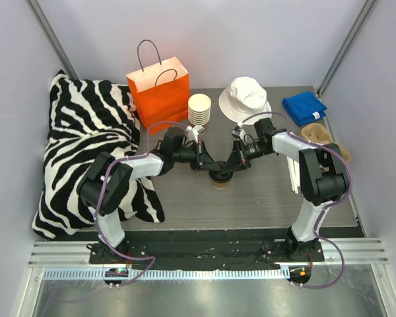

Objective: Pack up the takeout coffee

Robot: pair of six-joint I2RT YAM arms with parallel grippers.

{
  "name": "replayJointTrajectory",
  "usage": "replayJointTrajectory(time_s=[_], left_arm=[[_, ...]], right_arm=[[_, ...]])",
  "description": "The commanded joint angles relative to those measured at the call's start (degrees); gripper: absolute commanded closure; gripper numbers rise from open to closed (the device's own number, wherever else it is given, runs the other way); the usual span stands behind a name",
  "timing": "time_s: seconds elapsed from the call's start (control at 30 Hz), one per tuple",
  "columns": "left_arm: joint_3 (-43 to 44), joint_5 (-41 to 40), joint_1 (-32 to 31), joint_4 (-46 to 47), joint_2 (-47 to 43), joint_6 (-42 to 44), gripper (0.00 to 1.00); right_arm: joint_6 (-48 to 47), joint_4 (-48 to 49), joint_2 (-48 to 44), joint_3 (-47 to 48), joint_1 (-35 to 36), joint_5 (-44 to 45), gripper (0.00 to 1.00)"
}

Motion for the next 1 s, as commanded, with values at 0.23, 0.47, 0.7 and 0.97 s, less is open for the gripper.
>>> replayJointTrajectory(time_s=[0.23,0.47,0.7,0.97], left_arm=[[-1.7,-0.4,0.9,-2.4,-3.9,-1.6,1.0],[-4.4,0.5,-0.4,-1.3,-7.4,-3.1,1.0],[-3.8,0.0,-3.0,-0.4,-6.7,-3.6,1.0],[-1.7,-0.1,-3.7,2.1,-5.0,-6.0,1.0]], right_arm=[[-3.9,-5.0,-2.9,1.3,0.6,13.4,0.9],[-2.3,-5.5,-4.9,1.8,0.6,12.1,0.9],[-0.8,-4.5,-3.3,3.8,0.8,11.5,0.91],[2.1,-2.6,-3.5,5.3,1.5,9.3,0.91]])
